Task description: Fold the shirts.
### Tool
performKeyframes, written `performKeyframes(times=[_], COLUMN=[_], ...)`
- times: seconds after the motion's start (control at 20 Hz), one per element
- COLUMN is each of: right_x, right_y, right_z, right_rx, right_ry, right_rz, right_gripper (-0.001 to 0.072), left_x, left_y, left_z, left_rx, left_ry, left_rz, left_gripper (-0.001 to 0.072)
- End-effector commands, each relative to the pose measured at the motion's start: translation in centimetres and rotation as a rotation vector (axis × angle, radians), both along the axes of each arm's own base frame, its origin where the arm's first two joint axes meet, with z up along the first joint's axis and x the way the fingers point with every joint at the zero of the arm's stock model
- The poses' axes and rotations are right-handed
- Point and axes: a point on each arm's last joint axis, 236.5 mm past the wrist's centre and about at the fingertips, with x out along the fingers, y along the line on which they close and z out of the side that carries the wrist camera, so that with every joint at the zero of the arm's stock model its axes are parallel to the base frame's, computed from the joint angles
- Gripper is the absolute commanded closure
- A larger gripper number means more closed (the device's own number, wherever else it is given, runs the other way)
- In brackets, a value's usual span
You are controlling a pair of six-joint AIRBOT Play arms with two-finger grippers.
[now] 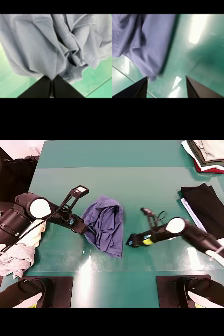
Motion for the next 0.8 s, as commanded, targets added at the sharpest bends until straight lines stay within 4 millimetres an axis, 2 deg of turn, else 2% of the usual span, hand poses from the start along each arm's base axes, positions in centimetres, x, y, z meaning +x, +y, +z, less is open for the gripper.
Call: performKeyframes(times=[0.0,0.1,0.15,0.25,0.35,0.4,0.5,0.65,0.75], right_x=[-1.3,-1.1,-0.8,0.0,0.7,1.0,2.2,3.7,4.0], right_y=[4.0,5.4,6.0,6.5,6.4,6.1,4.2,-0.7,-3.4], right_z=[-2.3,-2.5,-2.4,-2.3,-2.0,-1.7,-1.0,1.3,3.2], right_rx=[0.019,0.019,0.022,0.026,0.031,0.034,0.003,-0.052,-0.056], right_ry=[0.02,0.012,0.001,-0.018,-0.049,-0.066,-0.11,-0.132,-0.13], right_rz=[0.037,0.065,0.069,0.065,0.072,0.081,0.086,0.055,0.023], right_gripper=[0.0184,0.0282,0.0294,0.0536,0.0679,0.0698,0.0699,0.0701,0.0701], left_x=[0.1,0.1,0.1,0.1,0.1,0.3,0.7,1.4,2.0], left_y=[-0.1,-0.1,-0.1,-0.1,-0.1,0.2,1.0,2.0,1.3], left_z=[-0.1,-0.1,-0.1,-0.1,-0.1,-0.1,-0.3,-0.5,-0.2], left_rx=[-0.005,-0.004,-0.004,-0.004,-0.002,0.008,0.046,0.092,0.06], left_ry=[0.004,0.004,0.004,0.003,0.001,-0.006,-0.025,-0.057,-0.085], left_rz=[0.008,0.008,0.008,0.008,0.007,0.007,0.006,0.004,0.006], left_gripper=[0.068,0.0681,0.0681,0.0681,0.068,0.068,0.0681,0.0681,0.068])
